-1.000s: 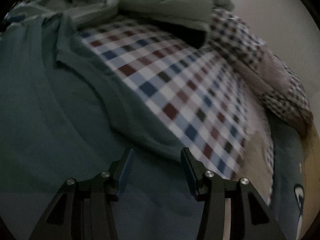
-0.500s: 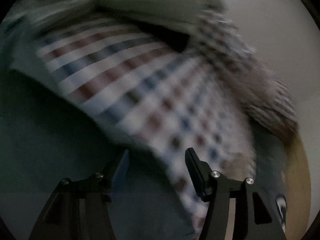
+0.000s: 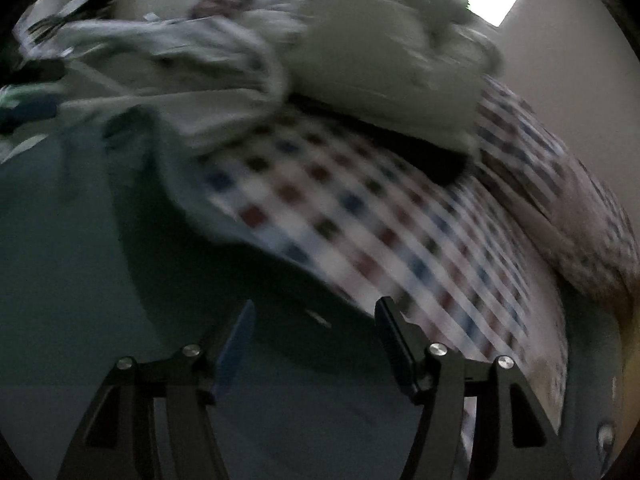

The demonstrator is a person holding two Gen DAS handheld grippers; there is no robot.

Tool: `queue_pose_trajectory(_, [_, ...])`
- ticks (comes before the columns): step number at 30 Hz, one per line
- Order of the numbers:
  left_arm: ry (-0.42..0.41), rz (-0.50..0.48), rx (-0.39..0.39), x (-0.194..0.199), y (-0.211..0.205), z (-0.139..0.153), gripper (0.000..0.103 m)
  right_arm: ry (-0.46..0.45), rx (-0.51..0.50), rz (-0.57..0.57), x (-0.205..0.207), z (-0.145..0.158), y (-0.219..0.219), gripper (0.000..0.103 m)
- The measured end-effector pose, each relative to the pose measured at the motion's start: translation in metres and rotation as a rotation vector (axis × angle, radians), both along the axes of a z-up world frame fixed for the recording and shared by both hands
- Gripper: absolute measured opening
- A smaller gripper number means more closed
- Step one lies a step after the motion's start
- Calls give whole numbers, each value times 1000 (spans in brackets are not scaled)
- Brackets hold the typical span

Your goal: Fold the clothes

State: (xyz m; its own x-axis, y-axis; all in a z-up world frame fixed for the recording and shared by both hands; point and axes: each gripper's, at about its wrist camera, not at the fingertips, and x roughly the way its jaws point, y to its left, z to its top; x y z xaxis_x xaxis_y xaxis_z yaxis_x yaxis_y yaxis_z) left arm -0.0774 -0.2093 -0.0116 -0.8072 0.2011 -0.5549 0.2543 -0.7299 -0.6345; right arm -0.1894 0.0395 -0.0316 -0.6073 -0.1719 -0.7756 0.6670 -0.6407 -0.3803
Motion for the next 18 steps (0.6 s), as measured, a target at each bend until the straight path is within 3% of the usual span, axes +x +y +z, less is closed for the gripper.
queue_pose_trajectory(5, [-6,21,10,2,-17,0,82,-17,-4,45,-14,-12,-43,66])
queue_pose_trajectory(10, [-13,37,23,3,-33,-1,82,86,-35,-126,-51,-3,-55,66])
queue_pose_trajectory(13, [-32,7,50,-1,-35,-7,82,143,-136,-234,-57,17,-47,66])
queue_pose_trajectory(15, [-44,-13,69,-4,-37,-11,82,123,-219,-232,-50,29,-45,67])
queue_pose_trajectory(18, [-62,-43,96,-9,-40,-17,82,24,-302,-145,-31,34,-51,67])
